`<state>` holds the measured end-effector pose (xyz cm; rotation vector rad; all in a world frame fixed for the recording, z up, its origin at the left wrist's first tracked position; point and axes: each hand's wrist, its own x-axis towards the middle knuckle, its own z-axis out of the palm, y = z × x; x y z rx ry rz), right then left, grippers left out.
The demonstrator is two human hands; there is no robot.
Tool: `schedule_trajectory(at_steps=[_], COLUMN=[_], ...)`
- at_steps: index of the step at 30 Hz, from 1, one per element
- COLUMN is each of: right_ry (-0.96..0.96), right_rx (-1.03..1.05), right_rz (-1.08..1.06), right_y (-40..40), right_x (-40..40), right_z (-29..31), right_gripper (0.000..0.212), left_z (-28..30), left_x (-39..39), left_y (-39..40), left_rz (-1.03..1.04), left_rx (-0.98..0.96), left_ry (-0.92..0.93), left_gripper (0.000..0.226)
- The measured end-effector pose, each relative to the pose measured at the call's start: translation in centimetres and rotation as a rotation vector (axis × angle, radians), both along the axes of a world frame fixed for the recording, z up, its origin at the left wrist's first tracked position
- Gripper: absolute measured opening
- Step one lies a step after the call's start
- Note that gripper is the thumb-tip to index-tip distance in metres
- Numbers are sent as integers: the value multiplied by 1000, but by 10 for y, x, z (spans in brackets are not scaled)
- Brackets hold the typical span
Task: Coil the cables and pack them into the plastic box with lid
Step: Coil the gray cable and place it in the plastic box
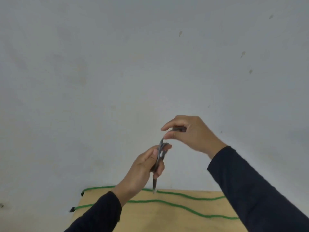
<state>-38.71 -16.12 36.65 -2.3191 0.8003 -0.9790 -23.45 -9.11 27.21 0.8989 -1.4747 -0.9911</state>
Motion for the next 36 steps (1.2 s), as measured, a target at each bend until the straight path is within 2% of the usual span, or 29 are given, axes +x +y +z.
schedule_trajectory(at_steps=[3, 6, 8, 11, 13, 16, 17, 19, 23, 26, 31, 33, 36], right_ry=[-124, -219, -189, -44, 64, 145, 145, 80, 0, -55, -341, -394, -188], right_rx=[76, 105, 65, 45, 7, -138, -199, -263, -85, 64, 205, 260, 173], right_rz=[-9, -51, -113, -123, -40, 27, 31, 30, -16, 42, 54, -21, -62], right_y=[-10, -15, -13, 1, 18, 30, 30, 28, 9, -1, -12, -16, -7], right_x=[-11, -3, 10, 26, 32, 34, 32, 26, 2, -8, -4, 2, 18], right_z=[8, -7, -28, -66, -82, -75, -66, -43, -4, 6, -13, -34, -68], right_gripper=[9, 17, 22, 26, 31, 30, 27, 19, 16, 13, 17, 25, 27], left_z=[11, 37, 56, 82, 89, 75, 64, 41, 11, 8, 38, 55, 80], left_x=[-6, -9, -8, 4, 17, 26, 26, 20, 1, -7, -4, -1, 11], left_y=[10, 6, -3, -17, -27, -34, -34, -29, -8, 1, 2, -1, -15], left_rz=[-164, -278, -252, -82, 125, 435, 451, 399, 199, 15, -305, -316, -145], left_rx=[31, 6, -54, -157, -196, -197, -197, -184, -109, -37, 36, -10, -133], left_ry=[202, 481, 626, 751, 654, 153, 20, -130, -137, 5, 472, 636, 783], left_gripper=[42, 43, 41, 39, 37, 37, 38, 38, 41, 46, 47, 45, 44])
